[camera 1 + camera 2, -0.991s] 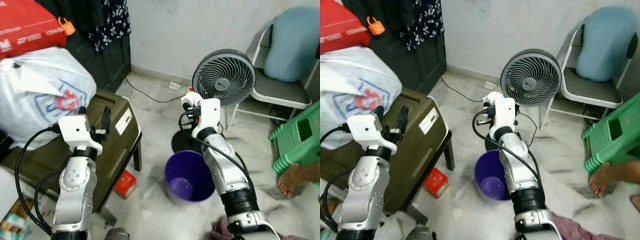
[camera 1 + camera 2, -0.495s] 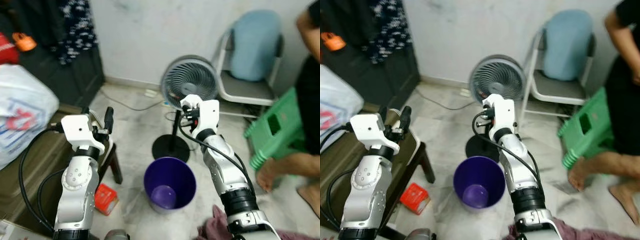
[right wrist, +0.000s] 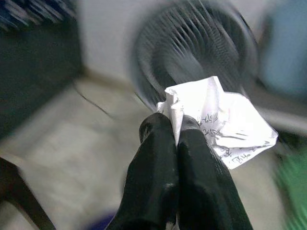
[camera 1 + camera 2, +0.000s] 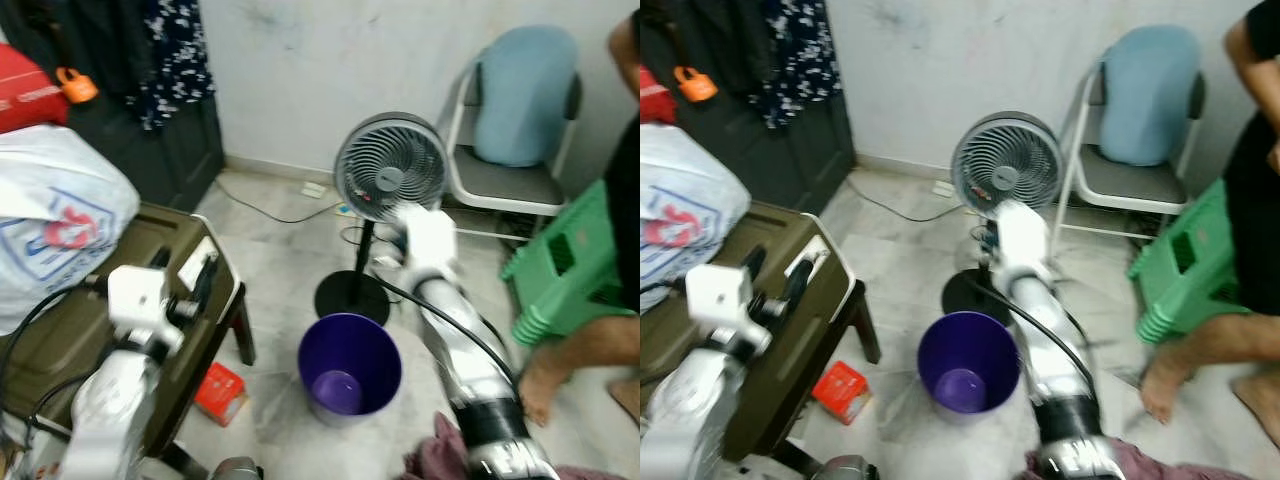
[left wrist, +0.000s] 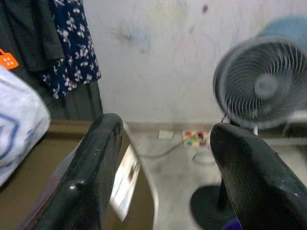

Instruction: Clean up the room

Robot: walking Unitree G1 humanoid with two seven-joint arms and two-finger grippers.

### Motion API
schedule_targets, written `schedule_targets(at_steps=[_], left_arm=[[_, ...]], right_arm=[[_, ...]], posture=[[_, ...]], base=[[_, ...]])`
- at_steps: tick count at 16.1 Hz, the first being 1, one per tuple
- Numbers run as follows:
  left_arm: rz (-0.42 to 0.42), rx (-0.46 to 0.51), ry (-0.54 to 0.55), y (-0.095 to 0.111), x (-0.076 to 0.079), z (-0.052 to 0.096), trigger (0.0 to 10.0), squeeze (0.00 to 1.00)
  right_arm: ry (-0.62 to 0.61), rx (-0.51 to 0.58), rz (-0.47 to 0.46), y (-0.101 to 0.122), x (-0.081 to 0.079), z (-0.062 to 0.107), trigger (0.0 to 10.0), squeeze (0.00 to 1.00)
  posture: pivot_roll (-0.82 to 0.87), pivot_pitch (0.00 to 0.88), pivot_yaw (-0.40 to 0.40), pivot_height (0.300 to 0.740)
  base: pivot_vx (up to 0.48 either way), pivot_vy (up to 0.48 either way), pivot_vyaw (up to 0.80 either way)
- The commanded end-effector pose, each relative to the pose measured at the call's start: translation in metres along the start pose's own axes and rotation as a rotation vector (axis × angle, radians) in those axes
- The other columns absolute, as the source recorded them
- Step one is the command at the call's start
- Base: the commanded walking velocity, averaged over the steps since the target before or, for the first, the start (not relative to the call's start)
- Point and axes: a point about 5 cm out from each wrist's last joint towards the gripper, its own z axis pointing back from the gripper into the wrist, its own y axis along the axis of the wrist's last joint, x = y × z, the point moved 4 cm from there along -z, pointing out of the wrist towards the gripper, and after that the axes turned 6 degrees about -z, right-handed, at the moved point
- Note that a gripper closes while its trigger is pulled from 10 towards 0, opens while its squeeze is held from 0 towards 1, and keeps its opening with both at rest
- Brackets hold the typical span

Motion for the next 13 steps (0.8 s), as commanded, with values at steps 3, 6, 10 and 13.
schedule_targets(at_steps=[3,6,10,13], left_arm=[[-0.029,0.003,-0.080,0.007,0.003,0.005,10.0,0.00],[-0.036,0.020,-0.130,0.015,0.010,-0.003,10.0,0.00],[-0.019,0.031,-0.111,0.020,0.015,-0.006,10.0,0.00],[-0.003,0.004,-0.108,0.016,0.021,0.000,10.0,0.00]], right_arm=[[-0.116,-0.050,0.019,-0.011,0.030,0.016,10.0,0.00],[-0.129,-0.053,0.025,-0.013,0.029,0.020,10.0,0.00],[-0.140,-0.059,0.018,-0.010,0.029,0.022,10.0,0.00],[-0.135,-0.064,0.023,-0.010,0.025,0.022,10.0,0.00]], posture=[[0.12,0.041,0.017,0.740],[0.13,0.053,0.030,0.740],[0.13,0.071,0.034,0.740],[0.14,0.083,0.030,0.740]], base=[[0.000,0.000,0.00],[0.000,0.000,0.27],[0.000,0.000,0.36],[0.000,0.000,0.00]])
